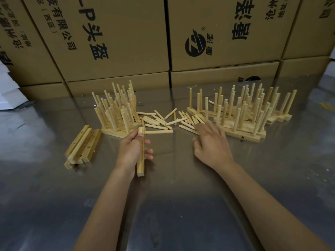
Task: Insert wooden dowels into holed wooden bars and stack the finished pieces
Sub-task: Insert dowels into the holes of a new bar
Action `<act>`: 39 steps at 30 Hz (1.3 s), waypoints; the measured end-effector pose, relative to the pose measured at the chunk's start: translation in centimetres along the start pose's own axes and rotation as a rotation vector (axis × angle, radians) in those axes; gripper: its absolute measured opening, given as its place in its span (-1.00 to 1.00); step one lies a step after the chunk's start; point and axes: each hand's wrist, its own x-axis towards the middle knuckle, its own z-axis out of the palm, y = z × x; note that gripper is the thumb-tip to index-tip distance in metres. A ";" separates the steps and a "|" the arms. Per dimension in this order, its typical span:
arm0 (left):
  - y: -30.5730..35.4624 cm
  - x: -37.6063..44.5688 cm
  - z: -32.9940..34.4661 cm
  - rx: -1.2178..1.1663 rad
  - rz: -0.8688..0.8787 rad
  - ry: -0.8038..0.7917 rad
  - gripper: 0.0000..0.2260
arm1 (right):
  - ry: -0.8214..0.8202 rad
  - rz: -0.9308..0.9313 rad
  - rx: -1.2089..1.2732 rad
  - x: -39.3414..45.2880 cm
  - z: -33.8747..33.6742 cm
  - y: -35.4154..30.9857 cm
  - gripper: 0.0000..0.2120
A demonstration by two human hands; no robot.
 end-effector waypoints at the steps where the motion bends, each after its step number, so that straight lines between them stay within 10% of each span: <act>1: -0.1 0.0 0.1 0.001 -0.004 0.003 -0.67 | -0.076 -0.006 0.000 -0.1 0.2 -0.1 -0.68; 13: 0.2 -0.6 0.6 -0.030 -0.251 -0.101 -0.69 | -0.049 0.122 0.061 -0.3 -0.1 -0.8 -0.91; 22: 0.2 -1.0 0.7 -0.008 -0.258 -0.104 -0.72 | -0.268 -0.120 0.654 -2.7 -2.3 -6.2 -0.83; 39: -0.1 -2.8 2.7 0.131 -0.056 -0.214 -0.74 | -0.198 -0.206 0.443 -3.0 -3.6 -6.7 -0.81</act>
